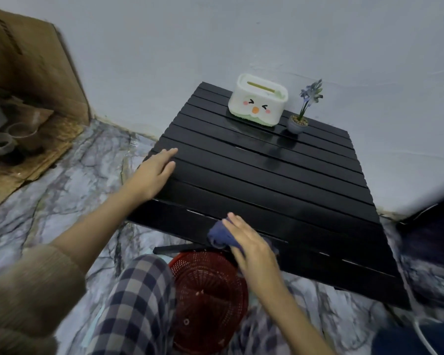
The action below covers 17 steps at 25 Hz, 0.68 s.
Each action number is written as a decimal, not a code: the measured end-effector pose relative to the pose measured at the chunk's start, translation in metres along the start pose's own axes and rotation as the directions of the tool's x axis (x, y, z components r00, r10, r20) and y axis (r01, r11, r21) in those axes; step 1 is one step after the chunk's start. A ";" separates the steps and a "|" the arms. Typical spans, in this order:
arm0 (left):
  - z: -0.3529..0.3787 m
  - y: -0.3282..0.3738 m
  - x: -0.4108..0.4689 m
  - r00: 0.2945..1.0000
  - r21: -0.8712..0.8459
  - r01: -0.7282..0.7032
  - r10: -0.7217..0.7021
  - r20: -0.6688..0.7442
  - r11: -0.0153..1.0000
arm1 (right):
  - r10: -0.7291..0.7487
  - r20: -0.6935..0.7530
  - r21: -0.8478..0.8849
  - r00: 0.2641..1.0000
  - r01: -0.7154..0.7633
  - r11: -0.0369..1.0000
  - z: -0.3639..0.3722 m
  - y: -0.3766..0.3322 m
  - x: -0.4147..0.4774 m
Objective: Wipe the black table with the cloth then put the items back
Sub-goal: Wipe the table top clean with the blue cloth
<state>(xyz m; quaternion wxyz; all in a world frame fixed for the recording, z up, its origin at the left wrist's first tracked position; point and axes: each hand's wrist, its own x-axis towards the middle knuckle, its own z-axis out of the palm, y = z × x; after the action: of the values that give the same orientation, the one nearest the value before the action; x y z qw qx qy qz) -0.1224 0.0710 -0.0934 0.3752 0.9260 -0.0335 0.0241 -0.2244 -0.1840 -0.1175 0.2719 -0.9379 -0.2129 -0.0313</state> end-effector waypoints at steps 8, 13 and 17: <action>0.018 -0.003 -0.002 0.999 0.051 -0.032 0.030 0.036 0.998 | 0.747 -0.458 0.046 0.483 -0.826 0.562 -0.137 0.165 -0.021; 0.020 -0.004 -0.002 0.999 0.077 -0.035 0.033 0.033 0.996 | 0.508 -0.288 0.009 0.812 -0.528 0.849 -0.051 0.106 0.100; 0.019 -0.003 -0.002 0.999 0.079 -0.031 0.029 0.022 0.996 | 0.236 -0.059 0.037 0.970 -0.234 0.972 -0.026 0.038 0.053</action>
<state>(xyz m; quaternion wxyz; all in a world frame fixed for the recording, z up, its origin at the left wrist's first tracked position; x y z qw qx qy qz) -0.1241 0.0601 -0.1097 0.3375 0.9397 -0.0503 0.0213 -0.1591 -0.2062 -0.1048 0.2941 -0.9510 -0.0923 -0.0255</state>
